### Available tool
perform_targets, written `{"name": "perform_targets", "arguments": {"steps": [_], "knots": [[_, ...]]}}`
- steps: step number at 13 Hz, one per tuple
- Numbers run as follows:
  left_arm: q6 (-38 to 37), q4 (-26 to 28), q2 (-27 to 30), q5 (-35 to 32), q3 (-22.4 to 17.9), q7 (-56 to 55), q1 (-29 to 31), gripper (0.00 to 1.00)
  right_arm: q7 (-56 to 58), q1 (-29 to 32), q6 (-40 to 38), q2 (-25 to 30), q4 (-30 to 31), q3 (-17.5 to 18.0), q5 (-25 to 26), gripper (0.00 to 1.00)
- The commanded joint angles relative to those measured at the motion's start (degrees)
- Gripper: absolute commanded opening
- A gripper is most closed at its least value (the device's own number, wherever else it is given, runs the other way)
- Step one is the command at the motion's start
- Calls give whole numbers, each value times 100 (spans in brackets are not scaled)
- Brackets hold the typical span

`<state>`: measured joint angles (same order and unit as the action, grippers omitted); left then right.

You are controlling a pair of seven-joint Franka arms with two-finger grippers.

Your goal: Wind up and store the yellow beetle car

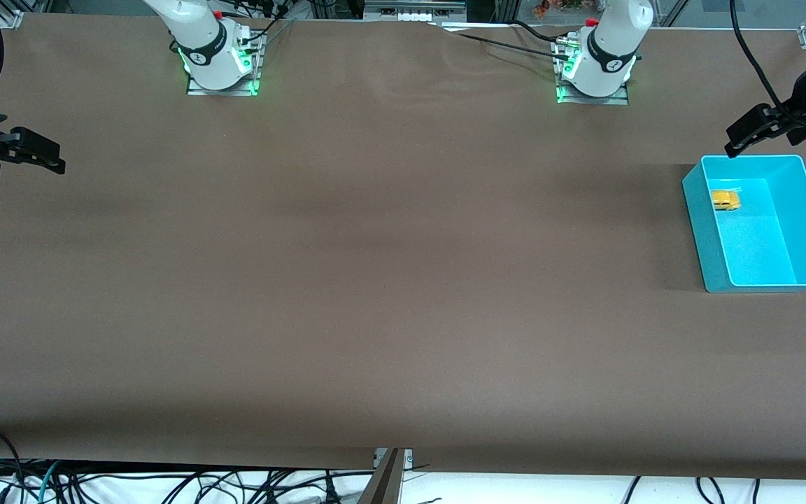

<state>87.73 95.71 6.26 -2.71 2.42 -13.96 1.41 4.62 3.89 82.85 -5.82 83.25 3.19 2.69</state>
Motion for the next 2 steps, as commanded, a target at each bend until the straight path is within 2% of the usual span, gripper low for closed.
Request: {"name": "perform_targets", "arguments": {"steps": [1, 2], "knots": [[-142, -210, -90, 60, 31, 69, 61, 100, -40, 60, 29, 20, -1, 24, -84, 100], [-142, -210, -90, 95, 14, 69, 70, 100, -40, 60, 29, 20, -1, 24, -84, 100]]}}
